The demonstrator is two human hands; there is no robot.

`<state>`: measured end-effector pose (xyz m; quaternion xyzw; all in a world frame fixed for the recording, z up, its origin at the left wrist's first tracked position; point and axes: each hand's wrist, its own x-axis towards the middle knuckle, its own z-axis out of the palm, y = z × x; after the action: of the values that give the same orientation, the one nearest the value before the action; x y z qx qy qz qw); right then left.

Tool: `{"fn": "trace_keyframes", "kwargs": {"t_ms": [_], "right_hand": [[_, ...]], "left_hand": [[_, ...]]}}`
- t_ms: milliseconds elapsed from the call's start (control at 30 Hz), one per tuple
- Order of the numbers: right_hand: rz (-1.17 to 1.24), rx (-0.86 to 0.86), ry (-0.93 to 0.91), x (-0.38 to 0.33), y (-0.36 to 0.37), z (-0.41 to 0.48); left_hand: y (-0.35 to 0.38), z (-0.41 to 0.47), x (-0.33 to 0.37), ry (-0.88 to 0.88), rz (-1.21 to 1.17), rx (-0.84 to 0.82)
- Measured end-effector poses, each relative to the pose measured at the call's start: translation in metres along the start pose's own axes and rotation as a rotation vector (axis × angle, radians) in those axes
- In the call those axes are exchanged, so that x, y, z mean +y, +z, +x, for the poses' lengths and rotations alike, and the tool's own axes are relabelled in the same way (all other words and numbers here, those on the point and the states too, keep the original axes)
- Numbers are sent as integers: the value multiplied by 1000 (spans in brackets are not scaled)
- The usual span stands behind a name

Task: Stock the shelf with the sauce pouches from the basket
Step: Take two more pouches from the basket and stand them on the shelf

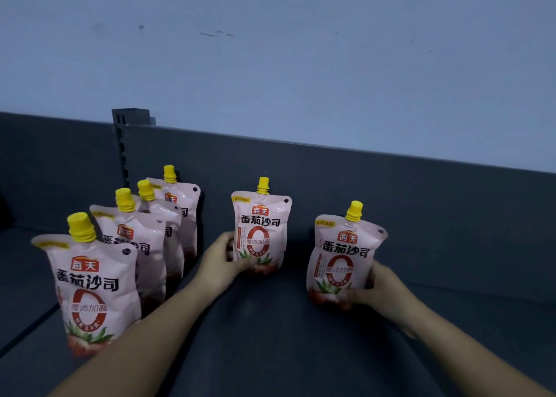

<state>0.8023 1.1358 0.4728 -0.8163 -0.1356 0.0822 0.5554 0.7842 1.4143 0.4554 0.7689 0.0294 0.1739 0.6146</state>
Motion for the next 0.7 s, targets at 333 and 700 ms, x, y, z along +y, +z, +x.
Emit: {"fn": "trace_keyframes", "kwargs": {"t_ms": [333,700], "right_hand": [[-46,78,-15,2,-12,19],[6,163,30,8,-34,19]], "left_hand": [[0,6,-11,37,-27,-71],[7,1,-11,-42,71,17]]}}
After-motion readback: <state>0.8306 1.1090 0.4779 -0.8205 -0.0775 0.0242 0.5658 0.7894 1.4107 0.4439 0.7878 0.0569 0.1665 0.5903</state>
